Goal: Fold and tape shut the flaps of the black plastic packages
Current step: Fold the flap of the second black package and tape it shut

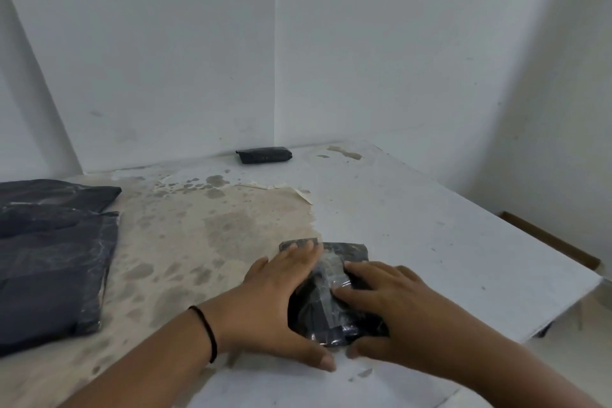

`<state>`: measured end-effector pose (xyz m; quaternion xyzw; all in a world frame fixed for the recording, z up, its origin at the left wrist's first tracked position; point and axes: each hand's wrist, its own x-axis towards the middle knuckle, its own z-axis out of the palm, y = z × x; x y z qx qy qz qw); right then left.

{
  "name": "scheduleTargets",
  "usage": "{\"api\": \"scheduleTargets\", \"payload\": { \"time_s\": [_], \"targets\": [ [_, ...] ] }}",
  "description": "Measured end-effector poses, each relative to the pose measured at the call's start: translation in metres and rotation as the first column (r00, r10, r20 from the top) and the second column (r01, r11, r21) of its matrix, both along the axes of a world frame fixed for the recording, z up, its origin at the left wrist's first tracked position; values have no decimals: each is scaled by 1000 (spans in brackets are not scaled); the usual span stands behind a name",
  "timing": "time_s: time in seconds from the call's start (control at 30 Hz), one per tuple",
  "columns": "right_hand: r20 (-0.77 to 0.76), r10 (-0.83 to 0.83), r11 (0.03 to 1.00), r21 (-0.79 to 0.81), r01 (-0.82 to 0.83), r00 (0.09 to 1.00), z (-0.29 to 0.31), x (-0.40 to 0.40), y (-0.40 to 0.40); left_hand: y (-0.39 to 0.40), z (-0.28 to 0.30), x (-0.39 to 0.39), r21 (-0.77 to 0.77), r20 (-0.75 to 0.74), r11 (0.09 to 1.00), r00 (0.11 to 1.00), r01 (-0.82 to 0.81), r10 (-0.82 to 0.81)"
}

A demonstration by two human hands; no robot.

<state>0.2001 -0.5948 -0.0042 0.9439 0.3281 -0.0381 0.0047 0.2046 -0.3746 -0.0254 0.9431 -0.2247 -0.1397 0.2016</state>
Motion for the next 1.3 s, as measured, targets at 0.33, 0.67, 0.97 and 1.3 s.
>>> {"api": "scheduleTargets", "payload": {
  "time_s": [0.33,0.67,0.97,1.3],
  "targets": [
    [-121,-270,425,875,231,955,25,-4,22,58,4,-16,-755,-293,472,878,-455,378],
    [-664,218,134,747,652,716,40,2,90,75,37,-40,-828,-558,-102,791,-552,250],
    [-656,87,262,741,618,750,36,24,132,110,36,-38,-833,-537,-109,747,-542,392],
    [-740,159,261,670,695,654,28,79,179,187,29,-15,-652,45,455,568,-607,822]
  ]
}}
